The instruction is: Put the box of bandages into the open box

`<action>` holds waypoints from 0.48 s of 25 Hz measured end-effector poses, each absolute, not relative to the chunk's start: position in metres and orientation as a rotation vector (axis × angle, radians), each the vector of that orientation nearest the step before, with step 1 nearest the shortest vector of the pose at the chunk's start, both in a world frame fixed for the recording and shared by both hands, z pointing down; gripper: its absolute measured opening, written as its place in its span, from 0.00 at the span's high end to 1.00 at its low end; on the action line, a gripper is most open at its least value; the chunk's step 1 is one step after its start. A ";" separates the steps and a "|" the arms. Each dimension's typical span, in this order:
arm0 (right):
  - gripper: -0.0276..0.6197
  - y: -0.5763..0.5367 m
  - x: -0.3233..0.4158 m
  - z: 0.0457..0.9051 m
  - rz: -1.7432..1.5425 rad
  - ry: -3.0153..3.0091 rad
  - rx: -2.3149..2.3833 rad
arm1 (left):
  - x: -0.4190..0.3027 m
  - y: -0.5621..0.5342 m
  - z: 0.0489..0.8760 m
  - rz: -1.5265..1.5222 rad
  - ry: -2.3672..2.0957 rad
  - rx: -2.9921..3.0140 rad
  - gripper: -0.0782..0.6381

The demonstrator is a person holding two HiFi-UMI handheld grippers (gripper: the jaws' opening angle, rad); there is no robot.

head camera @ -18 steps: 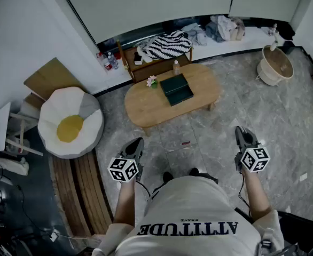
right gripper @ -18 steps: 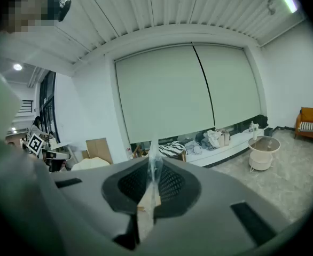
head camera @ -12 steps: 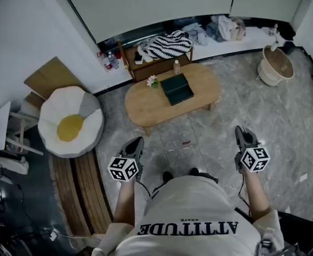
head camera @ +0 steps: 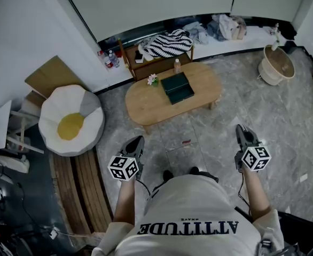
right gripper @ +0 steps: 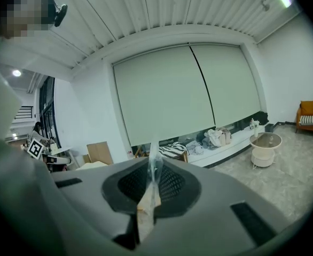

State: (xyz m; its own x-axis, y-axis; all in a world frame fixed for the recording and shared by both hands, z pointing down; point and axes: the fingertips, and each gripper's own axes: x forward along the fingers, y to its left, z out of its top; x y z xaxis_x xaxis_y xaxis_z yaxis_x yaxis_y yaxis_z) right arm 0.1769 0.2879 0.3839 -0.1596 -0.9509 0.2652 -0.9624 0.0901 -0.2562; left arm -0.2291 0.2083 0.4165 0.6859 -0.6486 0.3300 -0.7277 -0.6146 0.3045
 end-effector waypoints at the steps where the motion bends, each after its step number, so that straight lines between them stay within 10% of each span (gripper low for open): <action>1: 0.91 0.288 0.178 0.384 0.589 -2.300 2.021 | -0.229 0.209 0.417 0.262 -1.070 2.483 0.86; 12: 0.91 0.301 0.203 0.389 0.620 -2.306 2.009 | -0.208 0.227 0.419 0.268 -1.104 2.454 0.86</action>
